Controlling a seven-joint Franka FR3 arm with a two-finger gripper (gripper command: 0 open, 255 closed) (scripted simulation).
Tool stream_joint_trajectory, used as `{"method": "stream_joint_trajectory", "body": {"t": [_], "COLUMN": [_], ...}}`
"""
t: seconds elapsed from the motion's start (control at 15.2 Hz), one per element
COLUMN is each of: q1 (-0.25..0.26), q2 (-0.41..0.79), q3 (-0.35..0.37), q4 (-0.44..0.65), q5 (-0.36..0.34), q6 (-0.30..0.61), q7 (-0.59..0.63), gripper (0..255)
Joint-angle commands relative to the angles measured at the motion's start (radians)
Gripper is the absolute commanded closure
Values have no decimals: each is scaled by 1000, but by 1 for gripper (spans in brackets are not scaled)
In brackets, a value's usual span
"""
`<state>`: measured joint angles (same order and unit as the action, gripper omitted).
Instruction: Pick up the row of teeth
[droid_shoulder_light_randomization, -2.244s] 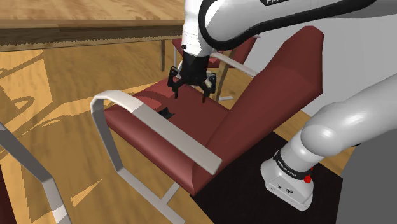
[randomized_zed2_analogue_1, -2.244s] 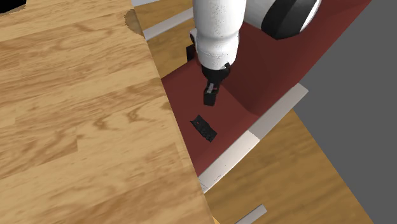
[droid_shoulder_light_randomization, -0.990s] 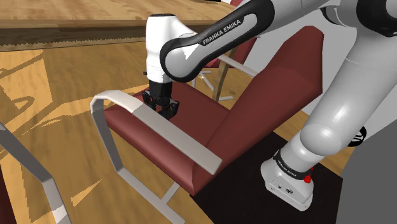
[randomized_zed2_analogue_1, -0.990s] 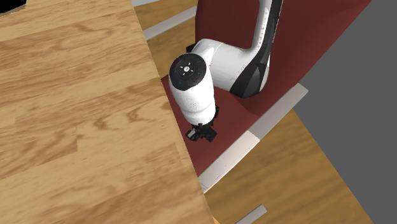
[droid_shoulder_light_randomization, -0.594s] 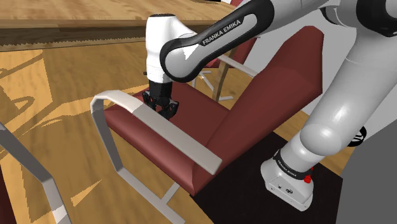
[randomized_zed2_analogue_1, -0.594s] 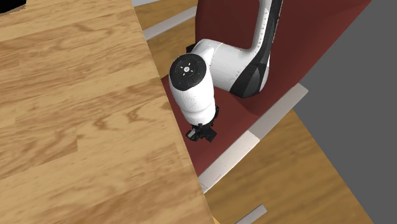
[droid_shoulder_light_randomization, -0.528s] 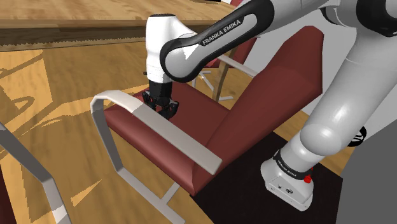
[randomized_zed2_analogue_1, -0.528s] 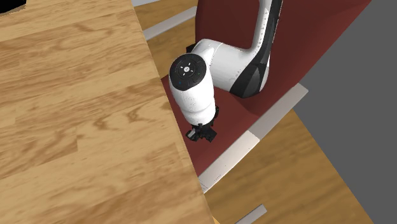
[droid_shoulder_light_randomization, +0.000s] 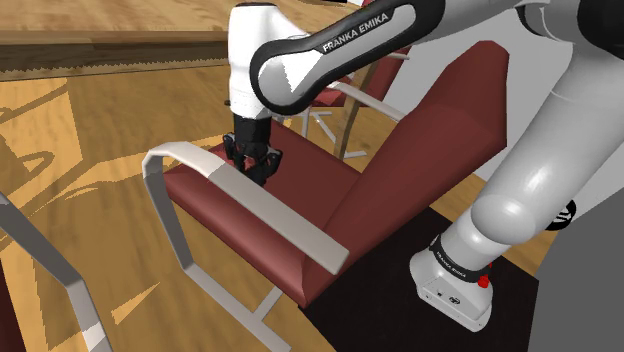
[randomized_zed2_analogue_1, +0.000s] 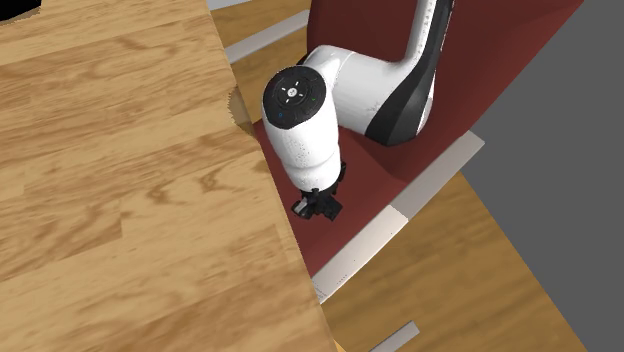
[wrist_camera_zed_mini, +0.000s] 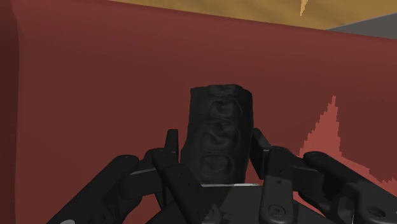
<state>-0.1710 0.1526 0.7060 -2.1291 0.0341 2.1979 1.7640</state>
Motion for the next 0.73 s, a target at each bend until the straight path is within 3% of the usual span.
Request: {"method": "stream_joint_trajectory", "body": {"t": [0.0, 0.66], "q1": [-5, -17], "q2": [-19, -84], "q3": [3, 8], "q4": [9, 63], "q5": [14, 58], "q6": [-25, -130], "q7": [-9, -31], "gripper": [255, 255]}}
